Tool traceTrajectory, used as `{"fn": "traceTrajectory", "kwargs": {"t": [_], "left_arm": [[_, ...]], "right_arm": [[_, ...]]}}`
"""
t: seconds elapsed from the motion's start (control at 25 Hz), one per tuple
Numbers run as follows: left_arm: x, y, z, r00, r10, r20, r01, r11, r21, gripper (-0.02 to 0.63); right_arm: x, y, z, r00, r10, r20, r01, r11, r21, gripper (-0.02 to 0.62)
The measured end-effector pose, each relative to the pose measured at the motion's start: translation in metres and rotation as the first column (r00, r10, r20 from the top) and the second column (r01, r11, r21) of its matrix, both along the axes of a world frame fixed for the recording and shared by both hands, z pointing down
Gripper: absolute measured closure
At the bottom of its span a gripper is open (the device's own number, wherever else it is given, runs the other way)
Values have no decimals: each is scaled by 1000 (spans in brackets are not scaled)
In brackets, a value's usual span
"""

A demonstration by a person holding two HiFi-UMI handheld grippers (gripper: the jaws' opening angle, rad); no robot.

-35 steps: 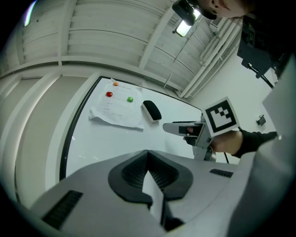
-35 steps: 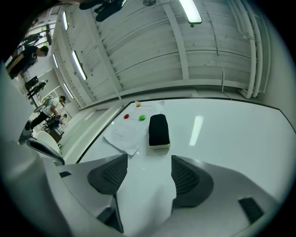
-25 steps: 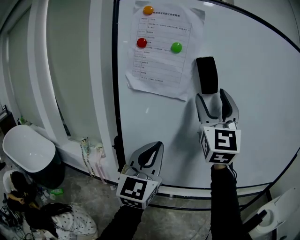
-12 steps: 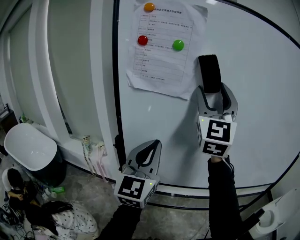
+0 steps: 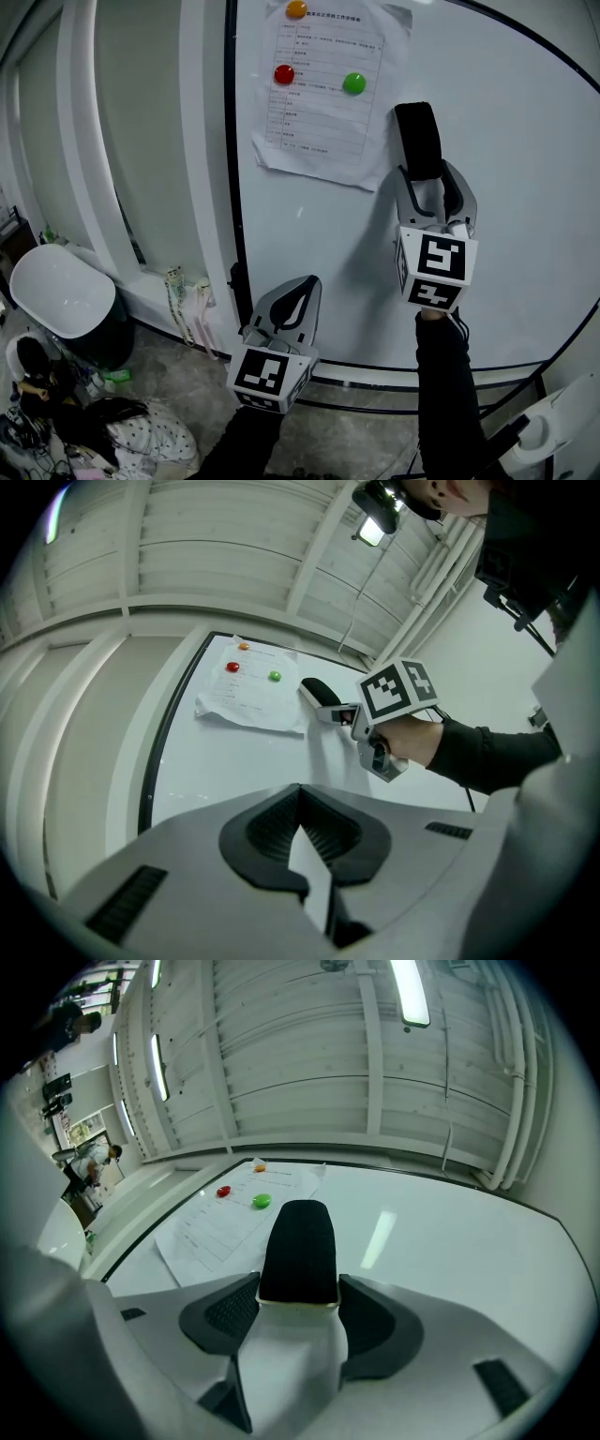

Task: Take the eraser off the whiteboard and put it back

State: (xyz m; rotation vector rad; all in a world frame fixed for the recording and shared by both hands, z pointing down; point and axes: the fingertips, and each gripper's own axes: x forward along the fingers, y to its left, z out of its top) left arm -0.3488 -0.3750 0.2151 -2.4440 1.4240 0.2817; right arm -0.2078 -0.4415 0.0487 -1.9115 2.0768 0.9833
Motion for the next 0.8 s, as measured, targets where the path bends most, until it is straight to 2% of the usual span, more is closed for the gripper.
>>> {"fn": "traceTrajectory", "kwargs": {"t": [0.52, 0.8], "left_arm": [[20, 24, 0, 1000, 24, 10, -24, 1000, 0, 600], [33, 38, 11, 1000, 16, 24, -15, 999, -28, 600]], "right_arm": [[28, 54, 25, 1000, -8, 5, 8, 1000, 1, 319], [62, 105, 48, 999, -17, 51, 18, 1000, -24, 319]]}}
